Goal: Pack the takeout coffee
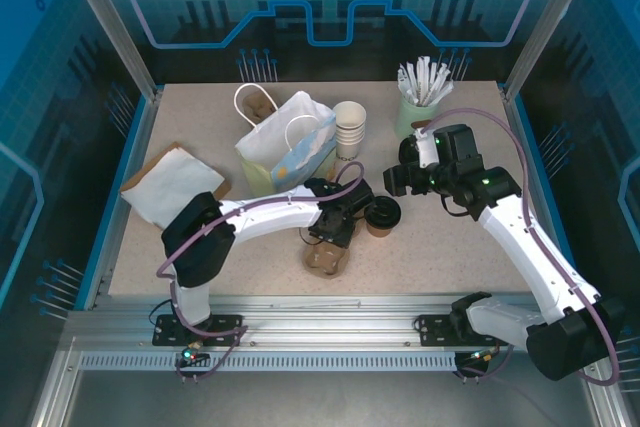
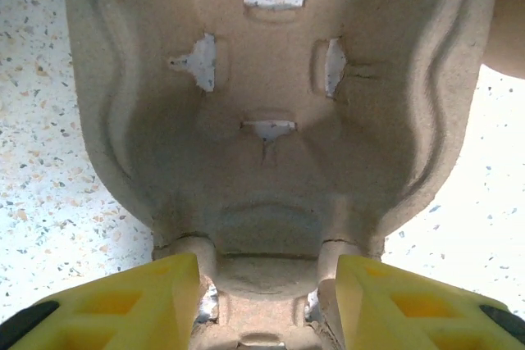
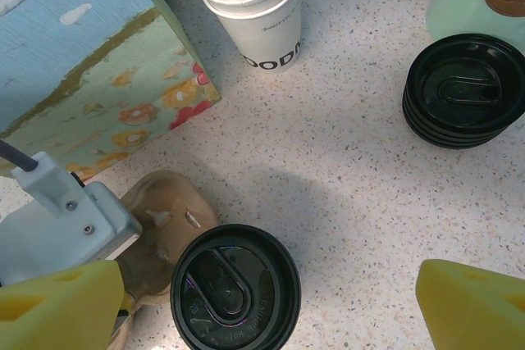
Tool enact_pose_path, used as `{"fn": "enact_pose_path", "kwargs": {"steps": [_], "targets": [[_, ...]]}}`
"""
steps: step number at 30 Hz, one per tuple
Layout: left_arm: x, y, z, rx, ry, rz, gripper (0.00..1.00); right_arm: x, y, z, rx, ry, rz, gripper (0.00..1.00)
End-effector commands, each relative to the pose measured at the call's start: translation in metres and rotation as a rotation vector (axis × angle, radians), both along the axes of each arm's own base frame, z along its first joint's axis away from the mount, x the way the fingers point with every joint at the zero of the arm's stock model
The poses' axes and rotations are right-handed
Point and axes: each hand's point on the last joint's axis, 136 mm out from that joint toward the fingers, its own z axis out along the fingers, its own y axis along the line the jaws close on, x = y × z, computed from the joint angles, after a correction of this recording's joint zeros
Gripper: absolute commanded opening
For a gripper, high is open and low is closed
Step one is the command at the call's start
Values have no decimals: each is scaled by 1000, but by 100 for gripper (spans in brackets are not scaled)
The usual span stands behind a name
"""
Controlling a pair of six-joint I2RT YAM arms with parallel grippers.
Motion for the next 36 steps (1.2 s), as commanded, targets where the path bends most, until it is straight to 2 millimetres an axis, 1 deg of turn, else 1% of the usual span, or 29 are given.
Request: {"fn": "enact_pose_path", "kwargs": {"steps": [1, 8, 20, 31, 34, 36], "targets": [[5, -3, 2, -4, -4, 23, 49, -2, -3, 0, 12, 6, -3, 94], [4, -3, -4, 3, 5, 18, 49, -3, -3, 0, 15, 6, 0, 94], [5, -5, -10, 13, 12, 6, 45, -4, -1, -1, 20, 11, 7, 94], [6, 1, 0, 9, -24, -3, 35, -4, 0, 1, 28, 11, 10, 94], [5, 5, 8, -4, -44, -8, 33, -5, 0, 5, 33, 6, 11, 94], [4, 8, 19, -18, -69, -22, 33, -5, 1, 9, 40, -1, 11, 94]]}}
